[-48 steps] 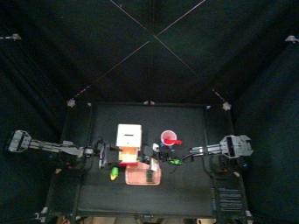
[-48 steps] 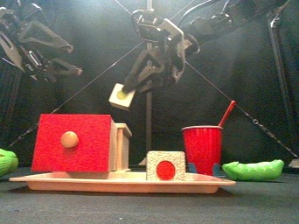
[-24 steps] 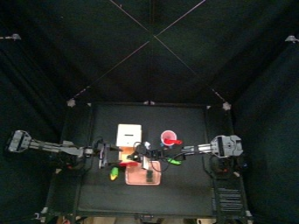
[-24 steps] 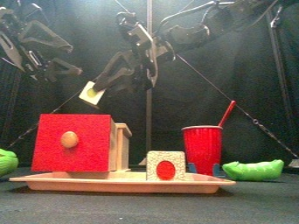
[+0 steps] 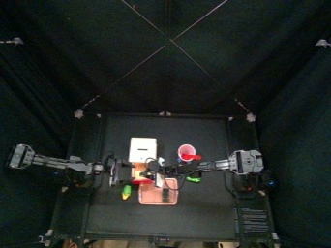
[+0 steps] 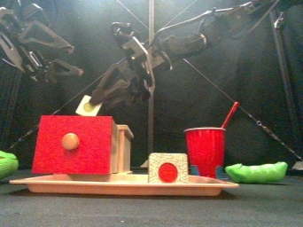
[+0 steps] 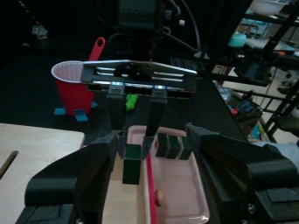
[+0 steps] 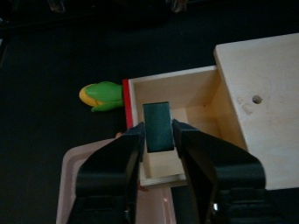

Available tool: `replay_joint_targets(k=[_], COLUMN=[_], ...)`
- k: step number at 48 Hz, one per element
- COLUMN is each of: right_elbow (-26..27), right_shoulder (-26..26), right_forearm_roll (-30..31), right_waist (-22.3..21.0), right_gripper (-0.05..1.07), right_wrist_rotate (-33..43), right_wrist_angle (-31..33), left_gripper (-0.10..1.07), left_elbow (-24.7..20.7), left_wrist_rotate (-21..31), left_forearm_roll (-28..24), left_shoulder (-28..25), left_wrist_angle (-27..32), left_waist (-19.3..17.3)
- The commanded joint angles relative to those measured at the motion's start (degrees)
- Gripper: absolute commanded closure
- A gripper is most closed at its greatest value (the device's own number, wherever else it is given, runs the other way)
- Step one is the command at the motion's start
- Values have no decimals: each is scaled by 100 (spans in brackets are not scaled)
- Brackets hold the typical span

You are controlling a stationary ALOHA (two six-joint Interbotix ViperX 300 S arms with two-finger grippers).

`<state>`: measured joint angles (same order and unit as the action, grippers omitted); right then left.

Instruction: Put sushi piece in drawer

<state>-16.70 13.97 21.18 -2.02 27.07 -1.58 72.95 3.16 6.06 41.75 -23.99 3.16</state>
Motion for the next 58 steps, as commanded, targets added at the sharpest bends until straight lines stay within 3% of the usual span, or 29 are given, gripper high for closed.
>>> replay_joint_targets(k=[1,12,58], right_elbow=[132,123,0], right_shoulder=[-132,-114,-404], right_forearm_roll=[0,0,-70], right_waist=[-35,-9,123], right_gripper=[26,16,16], right_wrist_rotate=[9,9,9], right_wrist_angle=[-53,-44,176], left_gripper=[2,2,2], left_elbow=[-70,-62,-62], left_wrist_rotate=[-9,-9,-9], left_forearm_roll=[0,0,0], left_shoulder=[-18,-18,-18], left_wrist_angle=[-53,-53,-53], left_waist=[0,9,0])
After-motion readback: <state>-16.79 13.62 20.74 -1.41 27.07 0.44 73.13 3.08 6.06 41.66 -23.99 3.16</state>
